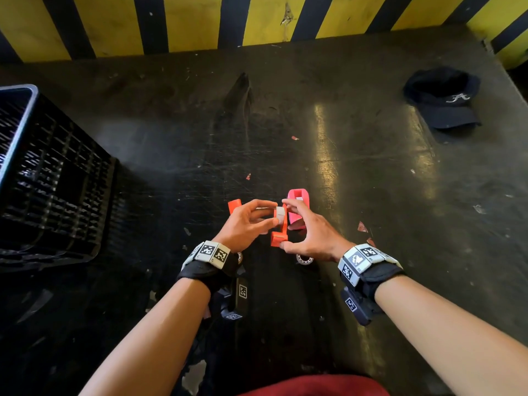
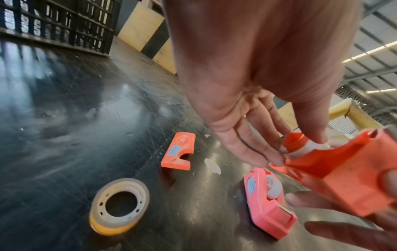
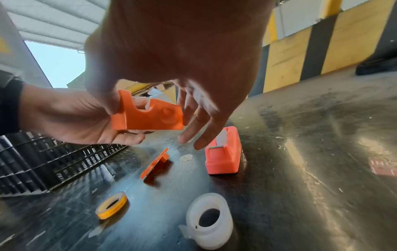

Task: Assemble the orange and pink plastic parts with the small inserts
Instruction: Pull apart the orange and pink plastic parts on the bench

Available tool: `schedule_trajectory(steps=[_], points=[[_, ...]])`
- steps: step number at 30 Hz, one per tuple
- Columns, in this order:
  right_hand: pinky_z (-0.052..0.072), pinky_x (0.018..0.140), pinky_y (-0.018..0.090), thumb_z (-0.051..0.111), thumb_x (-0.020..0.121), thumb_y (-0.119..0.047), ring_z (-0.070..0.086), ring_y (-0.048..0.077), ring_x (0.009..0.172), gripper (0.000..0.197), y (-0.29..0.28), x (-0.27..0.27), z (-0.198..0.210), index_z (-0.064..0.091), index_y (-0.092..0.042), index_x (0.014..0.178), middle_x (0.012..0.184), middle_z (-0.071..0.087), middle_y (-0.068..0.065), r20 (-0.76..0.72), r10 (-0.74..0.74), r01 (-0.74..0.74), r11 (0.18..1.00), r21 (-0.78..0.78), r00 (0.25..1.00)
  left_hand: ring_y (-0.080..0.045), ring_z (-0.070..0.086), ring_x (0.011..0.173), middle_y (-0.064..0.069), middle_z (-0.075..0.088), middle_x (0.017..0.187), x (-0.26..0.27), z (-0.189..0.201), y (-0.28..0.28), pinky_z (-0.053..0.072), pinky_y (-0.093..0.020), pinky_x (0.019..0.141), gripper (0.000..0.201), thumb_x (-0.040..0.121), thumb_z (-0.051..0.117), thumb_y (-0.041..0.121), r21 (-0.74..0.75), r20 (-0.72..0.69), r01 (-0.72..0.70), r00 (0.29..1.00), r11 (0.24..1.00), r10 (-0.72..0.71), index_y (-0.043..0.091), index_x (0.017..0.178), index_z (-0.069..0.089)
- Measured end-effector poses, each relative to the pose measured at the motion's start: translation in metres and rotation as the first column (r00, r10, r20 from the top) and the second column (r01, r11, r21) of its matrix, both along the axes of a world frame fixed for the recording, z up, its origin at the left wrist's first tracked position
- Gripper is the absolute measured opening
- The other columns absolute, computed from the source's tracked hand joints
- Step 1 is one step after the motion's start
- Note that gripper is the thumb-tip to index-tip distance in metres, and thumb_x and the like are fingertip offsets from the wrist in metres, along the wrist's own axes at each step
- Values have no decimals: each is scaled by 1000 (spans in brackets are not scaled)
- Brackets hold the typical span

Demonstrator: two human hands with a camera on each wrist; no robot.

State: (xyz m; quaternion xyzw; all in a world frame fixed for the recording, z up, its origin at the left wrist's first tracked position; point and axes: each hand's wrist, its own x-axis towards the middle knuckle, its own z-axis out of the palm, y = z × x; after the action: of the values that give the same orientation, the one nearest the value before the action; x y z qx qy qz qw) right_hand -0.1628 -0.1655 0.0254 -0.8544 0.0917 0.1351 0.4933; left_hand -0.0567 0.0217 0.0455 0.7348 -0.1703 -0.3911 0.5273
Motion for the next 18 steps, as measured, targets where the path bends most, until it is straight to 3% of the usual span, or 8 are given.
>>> schedule_trajectory(steps=[4, 6, 8, 10, 12, 15, 18], points=[[47, 85, 23, 85, 77, -30, 63, 10, 112, 86, -5, 4, -1, 35, -39, 146, 146, 48, -2, 3, 6, -6, 1000, 6, 1000, -14, 73, 112, -3, 65, 139, 15, -5, 4, 60, -37, 97, 54, 90, 77, 16, 48, 47, 15, 999, 999, -18, 20, 140, 56], [48, 84, 24, 85, 77, -31, 64, 12, 110, 82, -8, 7, -2, 37, -40, 143, 145, 50, 0, -12, -6, 5, 1000, -7, 1000, -17, 70, 116, -5, 62, 143, 32, -10, 12, 57, -39, 101, 60, 87, 80, 20, 182, 195, -37, 981, 983, 1, 22, 141, 55], [47, 86, 26, 85, 77, -32, 63, 16, 112, 82, -12, 12, -3, 36, -40, 143, 144, 50, 0, -32, -13, 12, 1000, -27, 999, -23, 58, 131, -6, 52, 151, 51, -21, 22, 51, -44, 109, 78, 79, 86, 27, 425, 357, -63, 929, 903, -103, 27, 147, 47], [47, 85, 25, 85, 78, -31, 62, 18, 111, 82, -13, 19, -3, 37, -38, 144, 143, 50, 1, -34, -6, 5, 999, -48, 999, -32, 43, 145, -9, 34, 162, 64, -35, 31, 42, -51, 116, 105, 70, 92, 34, 608, 347, -11, 903, 794, -253, 29, 156, 32], [52, 84, 26, 85, 76, -31, 65, 14, 104, 81, -14, 26, -4, 39, -37, 143, 141, 51, 0, -30, -2, 1, 999, -47, 1000, -38, 32, 150, -7, 21, 169, 69, -46, 36, 38, -58, 117, 122, 64, 94, 42, 695, 308, 55, 878, 716, -366, 30, 161, 19], [57, 84, 29, 84, 75, -32, 67, 10, 100, 81, -13, 33, -8, 39, -39, 142, 141, 51, -1, -39, 7, -9, 999, -49, 999, -39, 30, 151, -3, 17, 171, 68, -57, 36, 37, -63, 116, 125, 64, 93, 44, 746, 296, 91, 842, 660, -451, 29, 161, 15], [56, 82, 27, 83, 75, -31, 68, 12, 103, 82, -12, 36, -10, 38, -39, 143, 143, 49, -1, -51, 15, -17, 999, -34, 999, -37, 33, 149, -4, 30, 167, 66, -61, 36, 39, -62, 114, 114, 70, 90, 41, 726, 315, 78, 846, 683, -431, 26, 160, 21]])
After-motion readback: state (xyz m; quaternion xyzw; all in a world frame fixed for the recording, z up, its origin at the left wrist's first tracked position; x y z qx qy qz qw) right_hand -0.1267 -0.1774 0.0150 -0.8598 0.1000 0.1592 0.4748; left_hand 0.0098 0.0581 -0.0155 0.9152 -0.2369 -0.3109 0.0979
